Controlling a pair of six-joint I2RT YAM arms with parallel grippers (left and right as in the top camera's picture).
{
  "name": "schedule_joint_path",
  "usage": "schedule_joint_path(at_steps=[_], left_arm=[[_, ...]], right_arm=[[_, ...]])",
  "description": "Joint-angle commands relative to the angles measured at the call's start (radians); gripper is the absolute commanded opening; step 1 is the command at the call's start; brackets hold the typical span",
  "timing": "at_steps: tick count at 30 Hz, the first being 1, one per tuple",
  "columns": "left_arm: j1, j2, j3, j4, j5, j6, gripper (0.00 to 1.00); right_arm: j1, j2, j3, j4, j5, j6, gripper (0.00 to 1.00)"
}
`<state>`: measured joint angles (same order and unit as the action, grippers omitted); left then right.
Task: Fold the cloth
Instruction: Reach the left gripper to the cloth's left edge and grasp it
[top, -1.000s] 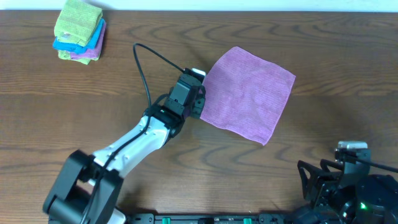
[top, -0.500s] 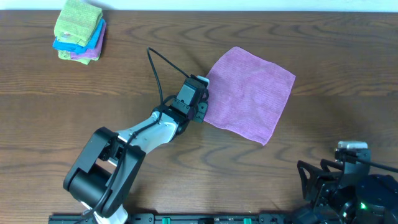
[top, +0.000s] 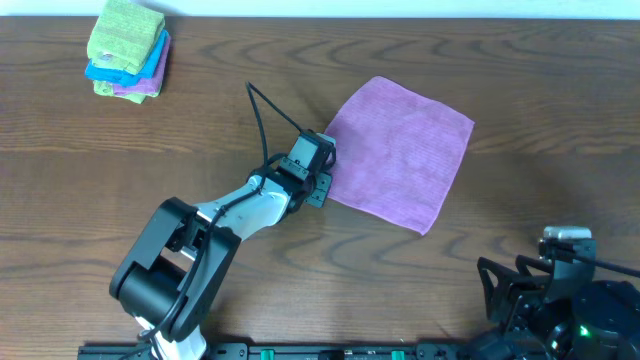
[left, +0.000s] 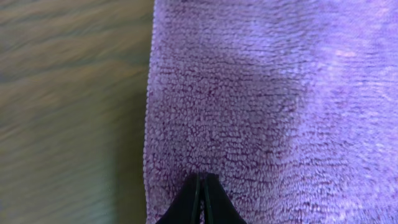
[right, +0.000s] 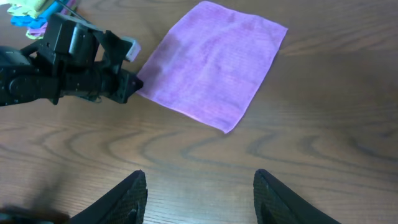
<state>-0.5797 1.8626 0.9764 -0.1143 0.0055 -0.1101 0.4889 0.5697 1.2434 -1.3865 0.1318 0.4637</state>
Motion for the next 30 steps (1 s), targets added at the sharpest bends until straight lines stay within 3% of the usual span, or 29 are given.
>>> schedule_joint_path(at_steps=[1,8,12,15,26,30], left_arm=[[0.004,0.021,-0.019,-0.105,-0.165,-0.075,0.06],[0.004,0.021,-0.019,-0.383,-0.192,-0.314,0.06],[0.003,0.021,-0.019,-0.517,-0.034,-0.436,0.06],[-0.004,0.021,-0.019,-0.545,0.095,-0.463,0.06],[-0.054,-0.013,-0.019,-0.552,0.188,-0.477,0.06],[-0.061,-0.026,-0.019,-0.577,0.187,-0.477,0.06]], right_arm=[[0.008,-0.002,0.012,0.004,0.011,0.011,0.56],[0.008,0.006,0.010,0.010,0.101,0.011,0.55],[0.008,0.033,0.010,0.017,0.150,0.011,0.54],[0.008,0.061,0.010,0.024,0.153,0.011,0.54],[0.008,0.160,0.010,0.036,0.222,-0.008,0.53],[0.007,0.175,0.010,0.037,0.231,-0.008,0.64]])
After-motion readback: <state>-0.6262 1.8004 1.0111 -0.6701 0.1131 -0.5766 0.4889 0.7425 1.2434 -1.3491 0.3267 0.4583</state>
